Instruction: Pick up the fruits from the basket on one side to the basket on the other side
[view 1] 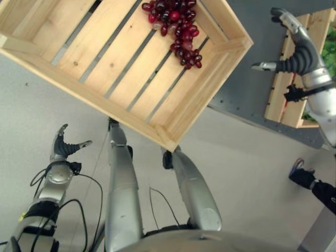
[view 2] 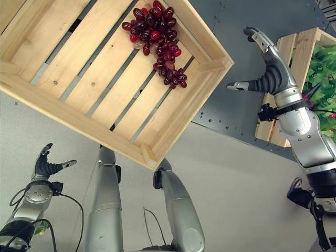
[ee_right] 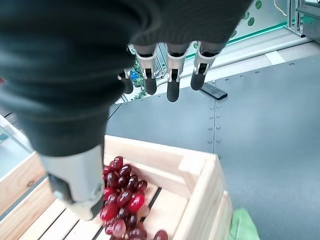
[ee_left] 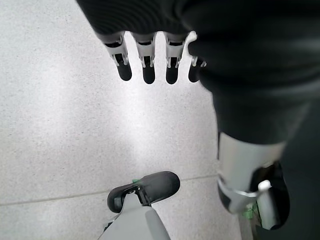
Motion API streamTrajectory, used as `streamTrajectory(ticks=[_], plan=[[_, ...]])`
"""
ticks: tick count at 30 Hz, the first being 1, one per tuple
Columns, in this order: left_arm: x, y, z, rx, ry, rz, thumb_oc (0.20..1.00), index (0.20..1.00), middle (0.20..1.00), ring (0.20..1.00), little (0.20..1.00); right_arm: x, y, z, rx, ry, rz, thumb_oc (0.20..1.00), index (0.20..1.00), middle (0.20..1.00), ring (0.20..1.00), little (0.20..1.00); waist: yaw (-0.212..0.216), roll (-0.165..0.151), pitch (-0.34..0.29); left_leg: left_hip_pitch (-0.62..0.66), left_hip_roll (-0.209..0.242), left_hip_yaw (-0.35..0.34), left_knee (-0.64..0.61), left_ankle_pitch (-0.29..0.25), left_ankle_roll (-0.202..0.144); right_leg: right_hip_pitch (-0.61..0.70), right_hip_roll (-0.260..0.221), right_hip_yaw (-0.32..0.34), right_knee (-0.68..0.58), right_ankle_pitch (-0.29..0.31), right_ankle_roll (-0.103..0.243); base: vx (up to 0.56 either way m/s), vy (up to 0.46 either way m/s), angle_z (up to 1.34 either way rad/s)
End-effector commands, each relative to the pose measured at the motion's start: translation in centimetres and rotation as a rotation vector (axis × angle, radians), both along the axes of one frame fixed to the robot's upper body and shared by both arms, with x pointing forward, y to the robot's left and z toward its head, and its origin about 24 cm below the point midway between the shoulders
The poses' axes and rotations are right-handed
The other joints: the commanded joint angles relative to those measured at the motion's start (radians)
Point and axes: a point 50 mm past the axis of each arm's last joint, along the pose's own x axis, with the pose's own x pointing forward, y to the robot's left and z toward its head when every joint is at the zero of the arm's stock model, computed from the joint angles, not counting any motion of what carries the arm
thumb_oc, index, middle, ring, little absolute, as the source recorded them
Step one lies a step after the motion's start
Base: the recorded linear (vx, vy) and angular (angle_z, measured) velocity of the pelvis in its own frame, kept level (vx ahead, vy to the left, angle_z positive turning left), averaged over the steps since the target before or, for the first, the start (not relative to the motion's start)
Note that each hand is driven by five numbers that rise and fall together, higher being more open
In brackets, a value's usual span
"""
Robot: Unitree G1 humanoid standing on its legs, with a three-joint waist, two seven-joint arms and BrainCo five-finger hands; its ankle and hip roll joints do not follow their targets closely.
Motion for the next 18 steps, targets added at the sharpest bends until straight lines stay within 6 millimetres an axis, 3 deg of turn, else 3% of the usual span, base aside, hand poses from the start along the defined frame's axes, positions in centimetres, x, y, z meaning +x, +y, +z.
streamTrajectory(ticks=[1,8,9,18], plan=[[-1.1,1.7,0.9,0.048,-0.019,0.046,1.0,1.0,1.0,1.0,1.0,-1.3,0.5,3.2,0.053,-0.147,0.079,1.0,1.0,1.0,1.0,1.0,0.021,-0.087,0.072,0.024,-0.046,0.047,0.096,-0.087,0.041,0.116,-0.031,0.016,0.103,-0.127,0.096,0.0,0.0,0.0],[-1.0,1.8,0.6,0.038,-0.002,0.051,1.0,1.0,1.0,1.0,1.0,-0.2,2.8,1.4,0.087,-0.062,0.177,1.0,1.0,1.0,1.0,1.0,0.031,-0.082,0.072,0.018,-0.047,0.048,0.098,-0.087,0.042,0.111,-0.031,0.017,0.102,-0.126,0.095,0.0,0.0,0.0],[-0.7,1.7,0.6,0.041,0.0,0.049,1.0,1.0,1.0,1.0,1.0,0.4,3.9,1.1,0.091,-0.042,0.21,1.0,1.0,1.0,1.0,1.0,0.036,-0.077,0.072,0.014,-0.049,0.049,0.1,-0.088,0.044,0.105,-0.031,0.017,0.105,-0.126,0.093,0.0,0.0,0.0],[0.0,1.5,0.6,0.033,-0.005,0.065,1.0,1.0,1.0,1.0,1.0,3.3,8.0,0.7,0.134,-0.001,0.276,1.0,1.0,1.0,1.0,1.0,0.058,-0.059,0.072,-0.002,-0.051,0.05,0.099,-0.084,0.046,0.087,-0.034,0.015,0.104,-0.123,0.089,0.0,0.0,0.0]])
